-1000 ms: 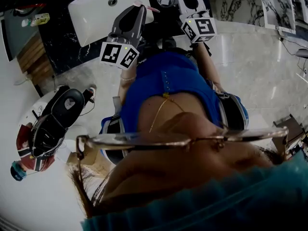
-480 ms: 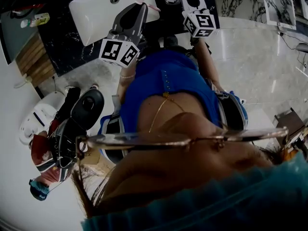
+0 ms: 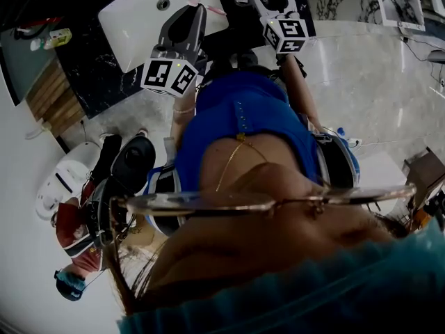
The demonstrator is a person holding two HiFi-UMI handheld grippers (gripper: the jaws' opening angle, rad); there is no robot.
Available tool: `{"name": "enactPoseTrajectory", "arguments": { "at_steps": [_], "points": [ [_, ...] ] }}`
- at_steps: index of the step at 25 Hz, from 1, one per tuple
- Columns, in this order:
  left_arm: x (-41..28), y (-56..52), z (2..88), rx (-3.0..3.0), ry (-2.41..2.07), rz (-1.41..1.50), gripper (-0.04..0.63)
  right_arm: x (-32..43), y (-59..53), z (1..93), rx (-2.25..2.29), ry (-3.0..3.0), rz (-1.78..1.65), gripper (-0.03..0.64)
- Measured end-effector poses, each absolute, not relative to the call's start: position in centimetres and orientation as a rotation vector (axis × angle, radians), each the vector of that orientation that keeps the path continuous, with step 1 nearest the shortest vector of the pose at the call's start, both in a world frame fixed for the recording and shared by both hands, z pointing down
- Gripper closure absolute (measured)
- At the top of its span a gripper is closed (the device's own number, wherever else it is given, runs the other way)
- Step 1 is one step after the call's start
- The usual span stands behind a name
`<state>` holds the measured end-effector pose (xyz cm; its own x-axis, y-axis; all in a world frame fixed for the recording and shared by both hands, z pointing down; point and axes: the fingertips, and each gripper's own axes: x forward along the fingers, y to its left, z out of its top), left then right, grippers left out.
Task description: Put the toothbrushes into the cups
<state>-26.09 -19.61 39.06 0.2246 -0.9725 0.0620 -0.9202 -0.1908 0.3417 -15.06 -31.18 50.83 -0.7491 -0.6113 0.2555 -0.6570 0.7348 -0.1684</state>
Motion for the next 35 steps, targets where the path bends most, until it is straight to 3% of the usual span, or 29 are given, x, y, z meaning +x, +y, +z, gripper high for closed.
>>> {"name": "enactPoseTrajectory", "arguments": {
  "at_steps": [2,6,15,21,28,35],
  "points": [
    [-26.1,-19.9,38.9,2.205,-1.767,-0.24,0.568,-14.5,-31.0,50.8,1.028,-2.75,0.388,0.363],
    [-25.8,-20.6,38.3,2.228,-1.767,-0.241,0.568,-13.2,-30.7,50.2,1.059,-2.764,0.412,0.36],
    [-23.7,-24.2,37.6,2.313,-1.718,-0.226,0.569,-10.0,-30.8,48.8,1.163,-2.771,0.392,0.4],
    [-21.4,-27.1,39.7,2.347,-1.677,-0.131,0.569,-8.1,-31.0,48.3,1.227,-2.758,0.346,0.458],
    [-19.5,-29.1,45.0,2.299,-1.61,-0.005,0.568,-6.2,-31.2,48.0,1.322,-2.74,0.325,0.615],
    [-19.3,-30.4,49.7,2.206,-1.589,0.053,0.568,-6.0,-31.3,48.1,1.319,-2.742,0.356,0.615]
  ]
}}
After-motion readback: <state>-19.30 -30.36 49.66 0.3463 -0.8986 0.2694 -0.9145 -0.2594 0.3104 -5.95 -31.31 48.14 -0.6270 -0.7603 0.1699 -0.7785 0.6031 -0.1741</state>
